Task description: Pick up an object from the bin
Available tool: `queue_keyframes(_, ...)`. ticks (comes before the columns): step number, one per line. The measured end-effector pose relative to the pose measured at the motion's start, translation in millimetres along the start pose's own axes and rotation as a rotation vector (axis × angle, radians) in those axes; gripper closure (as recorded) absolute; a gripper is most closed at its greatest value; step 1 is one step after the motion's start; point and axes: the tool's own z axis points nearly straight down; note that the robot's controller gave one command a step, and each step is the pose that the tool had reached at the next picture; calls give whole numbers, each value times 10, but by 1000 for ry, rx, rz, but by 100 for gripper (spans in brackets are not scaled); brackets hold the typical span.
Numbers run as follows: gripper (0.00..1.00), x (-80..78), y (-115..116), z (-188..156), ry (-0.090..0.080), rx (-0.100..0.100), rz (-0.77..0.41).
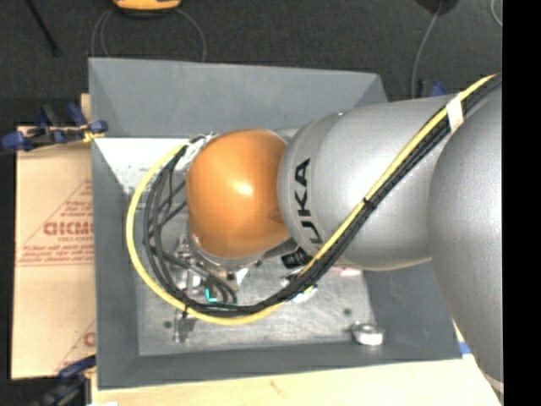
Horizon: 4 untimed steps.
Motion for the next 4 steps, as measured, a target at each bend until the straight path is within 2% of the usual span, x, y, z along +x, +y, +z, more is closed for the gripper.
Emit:
queue_keyframes(1,0,-479,-427,1283,-20,-7,-114)
queue_keyframes(2,0,-667,-530,1265,-14,-8,-81)
queue_keyframes(3,0,-960,-847,1254,-18,-4,-240)
queue_keyframes(4,100,-978,-844,1230,-23,-6,-234)
